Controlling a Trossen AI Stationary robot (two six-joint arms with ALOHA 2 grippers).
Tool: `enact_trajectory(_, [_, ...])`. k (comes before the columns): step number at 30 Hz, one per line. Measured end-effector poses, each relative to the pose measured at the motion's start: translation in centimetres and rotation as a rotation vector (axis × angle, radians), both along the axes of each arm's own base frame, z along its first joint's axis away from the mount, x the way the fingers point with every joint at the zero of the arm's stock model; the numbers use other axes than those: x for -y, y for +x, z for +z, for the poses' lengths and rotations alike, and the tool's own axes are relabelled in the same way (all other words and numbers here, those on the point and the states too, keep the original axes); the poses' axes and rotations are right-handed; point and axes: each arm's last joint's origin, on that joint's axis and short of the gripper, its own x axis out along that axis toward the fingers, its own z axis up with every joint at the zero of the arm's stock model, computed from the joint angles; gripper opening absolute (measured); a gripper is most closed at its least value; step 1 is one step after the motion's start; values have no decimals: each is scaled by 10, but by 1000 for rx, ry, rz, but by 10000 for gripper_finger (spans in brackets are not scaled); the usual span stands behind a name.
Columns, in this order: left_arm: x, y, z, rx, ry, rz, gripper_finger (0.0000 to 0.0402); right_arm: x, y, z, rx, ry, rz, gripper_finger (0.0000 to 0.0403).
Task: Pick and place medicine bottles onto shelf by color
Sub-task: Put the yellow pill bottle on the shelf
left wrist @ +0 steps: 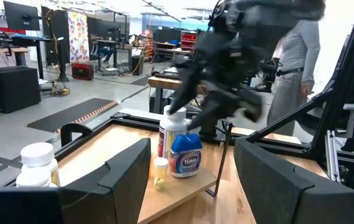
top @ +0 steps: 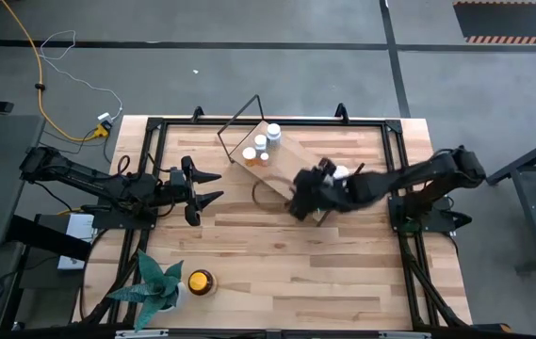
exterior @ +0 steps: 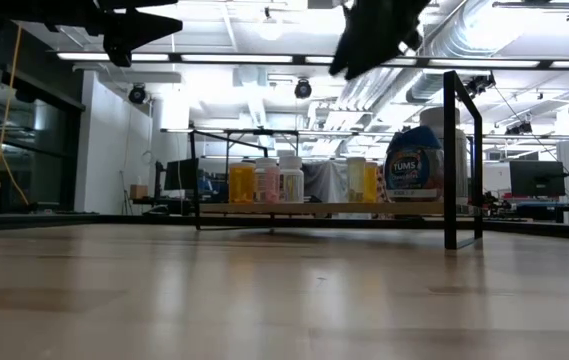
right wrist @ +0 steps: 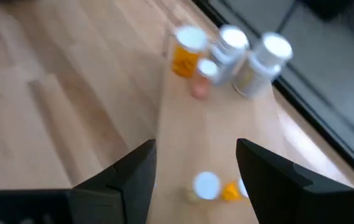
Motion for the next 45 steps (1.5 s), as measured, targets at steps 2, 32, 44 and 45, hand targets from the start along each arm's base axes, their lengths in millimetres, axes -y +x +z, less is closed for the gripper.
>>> enact_trajectory(2, [0, 0, 0, 1, 0, 0, 221, -22, 2, -2, 33, -34, 37, 213])
enact_trajectory(32, [0, 0, 1, 14, -18, -10, 221, -110, -53, -85, 354, 211, 304, 213])
enact_trajectory(44, [4, 1, 3, 44, -40, -122, 221, -110, -43, -81, 824, 114, 695, 213])
enact_trajectory(45, [4, 1, 3, 45, -44, -136, 221, -111, -42, -79, 832, 117, 707, 213])
